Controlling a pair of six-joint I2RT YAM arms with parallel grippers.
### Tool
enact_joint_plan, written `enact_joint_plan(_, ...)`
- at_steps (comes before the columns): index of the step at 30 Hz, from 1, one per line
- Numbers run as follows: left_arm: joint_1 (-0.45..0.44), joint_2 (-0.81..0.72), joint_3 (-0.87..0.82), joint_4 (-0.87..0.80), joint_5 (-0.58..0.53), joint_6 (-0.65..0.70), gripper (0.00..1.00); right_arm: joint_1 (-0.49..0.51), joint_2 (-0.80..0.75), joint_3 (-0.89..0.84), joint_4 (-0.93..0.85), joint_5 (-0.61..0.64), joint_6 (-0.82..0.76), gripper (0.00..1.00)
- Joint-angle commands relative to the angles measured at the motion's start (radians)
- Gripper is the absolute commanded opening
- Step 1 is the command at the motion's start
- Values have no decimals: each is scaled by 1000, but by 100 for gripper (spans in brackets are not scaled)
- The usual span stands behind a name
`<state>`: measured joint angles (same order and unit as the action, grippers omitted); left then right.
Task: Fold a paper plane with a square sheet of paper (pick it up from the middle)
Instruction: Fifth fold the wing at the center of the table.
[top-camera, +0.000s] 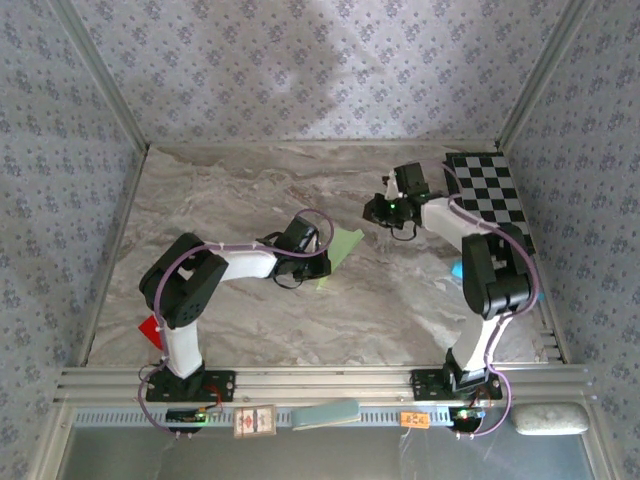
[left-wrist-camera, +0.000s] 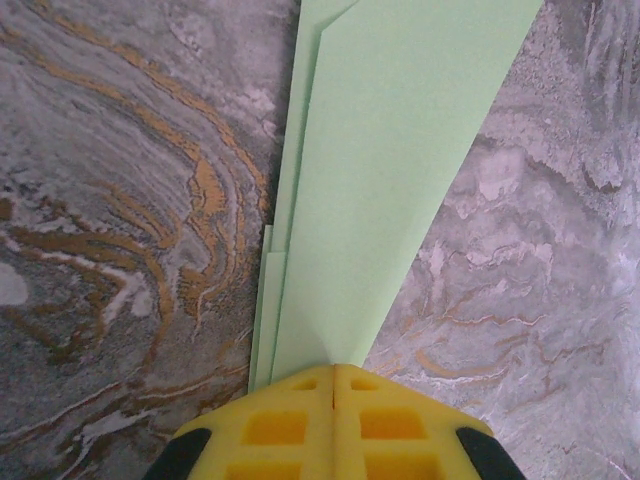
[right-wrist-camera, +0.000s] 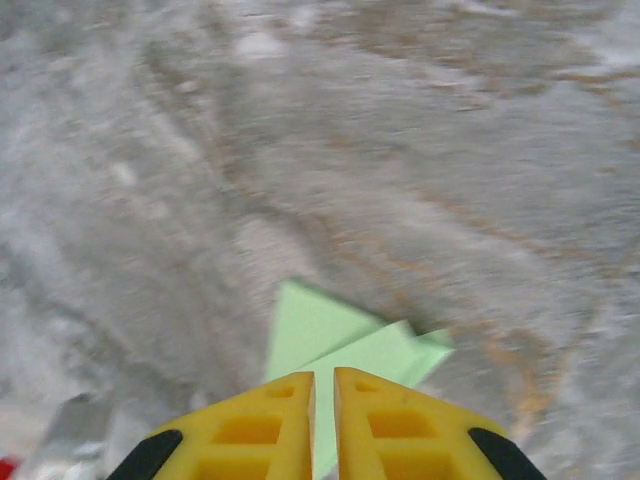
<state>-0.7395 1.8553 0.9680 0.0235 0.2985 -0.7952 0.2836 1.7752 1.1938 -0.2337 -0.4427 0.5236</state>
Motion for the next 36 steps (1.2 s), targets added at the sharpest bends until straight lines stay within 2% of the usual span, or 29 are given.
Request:
enact_joint_plan(1,0,51,-18,-154,-22,1,0,63,2,-53,20,-52,26,12)
enact_joint_plan(7,0,45,-25,-145,-24,-7,0,156,73,-82,82,-76,115,1)
enact_joint_plan(14,0,34,-37,-131,-24,-16,0,209,148,-97,112,-88,156,0)
enact_joint_plan(18,1,34,-37,-131,-25,-17,0,206,175,-114,112,-72,150,0)
enact_joint_plan(21,1,34,-44,-134,-25,-22,0,169,186,-131,114,-51,126,0)
enact_joint_plan(30,2,26,-86,-125,-25,-41,0,-29,228,-92,129,-58,47,0)
enact_joint_plan(36,2,12,-83,-112,-17,-38,0,-105,220,-79,162,-56,30,0)
